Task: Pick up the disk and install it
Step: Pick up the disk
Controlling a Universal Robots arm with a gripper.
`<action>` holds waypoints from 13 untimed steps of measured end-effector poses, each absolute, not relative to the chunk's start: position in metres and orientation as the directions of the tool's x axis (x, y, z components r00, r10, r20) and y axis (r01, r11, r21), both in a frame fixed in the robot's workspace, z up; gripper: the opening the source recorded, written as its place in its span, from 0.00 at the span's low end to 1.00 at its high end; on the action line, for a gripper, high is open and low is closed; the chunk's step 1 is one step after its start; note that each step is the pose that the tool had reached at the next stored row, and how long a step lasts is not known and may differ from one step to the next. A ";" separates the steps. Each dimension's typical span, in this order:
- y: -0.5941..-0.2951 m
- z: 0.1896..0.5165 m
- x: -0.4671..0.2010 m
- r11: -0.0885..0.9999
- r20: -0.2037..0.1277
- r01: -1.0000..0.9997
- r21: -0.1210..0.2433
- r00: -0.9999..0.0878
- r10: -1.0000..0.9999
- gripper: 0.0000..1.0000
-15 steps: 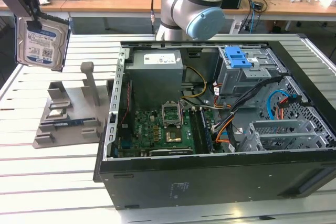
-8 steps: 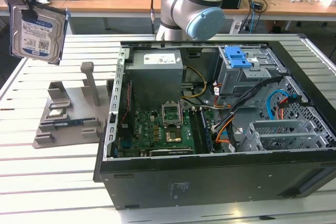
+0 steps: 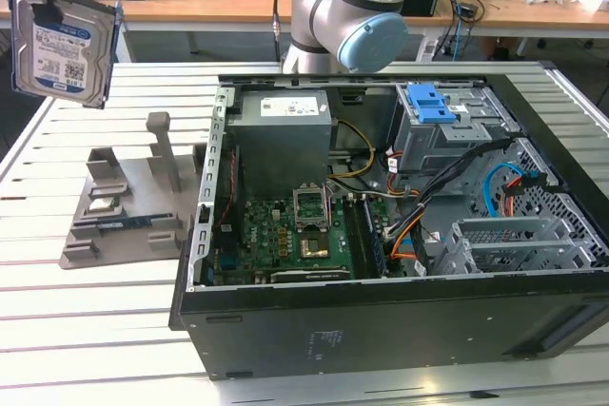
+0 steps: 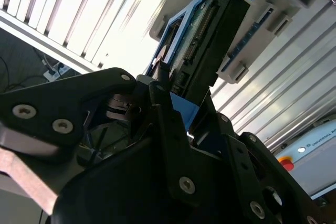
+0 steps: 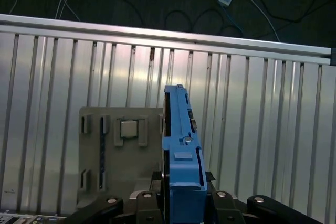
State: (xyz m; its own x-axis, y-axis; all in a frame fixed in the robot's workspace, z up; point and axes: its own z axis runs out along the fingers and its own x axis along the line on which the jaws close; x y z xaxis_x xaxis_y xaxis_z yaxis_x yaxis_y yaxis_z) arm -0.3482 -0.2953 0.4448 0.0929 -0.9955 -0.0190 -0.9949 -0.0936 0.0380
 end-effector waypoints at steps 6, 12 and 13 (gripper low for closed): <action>-0.295 0.458 -0.348 -0.094 -0.019 -0.995 0.038 0.093 -0.995 0.37; -0.295 0.470 -0.348 -0.094 -0.019 -0.995 0.038 0.093 -0.995 0.37; -0.295 0.473 -0.348 -0.094 -0.019 -0.995 0.038 0.093 -0.995 0.37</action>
State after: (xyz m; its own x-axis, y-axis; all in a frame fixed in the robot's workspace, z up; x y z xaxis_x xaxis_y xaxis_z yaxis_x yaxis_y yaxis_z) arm -0.3482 -0.2953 0.4733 0.0929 -0.9955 -0.0190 -0.9949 -0.0936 0.0380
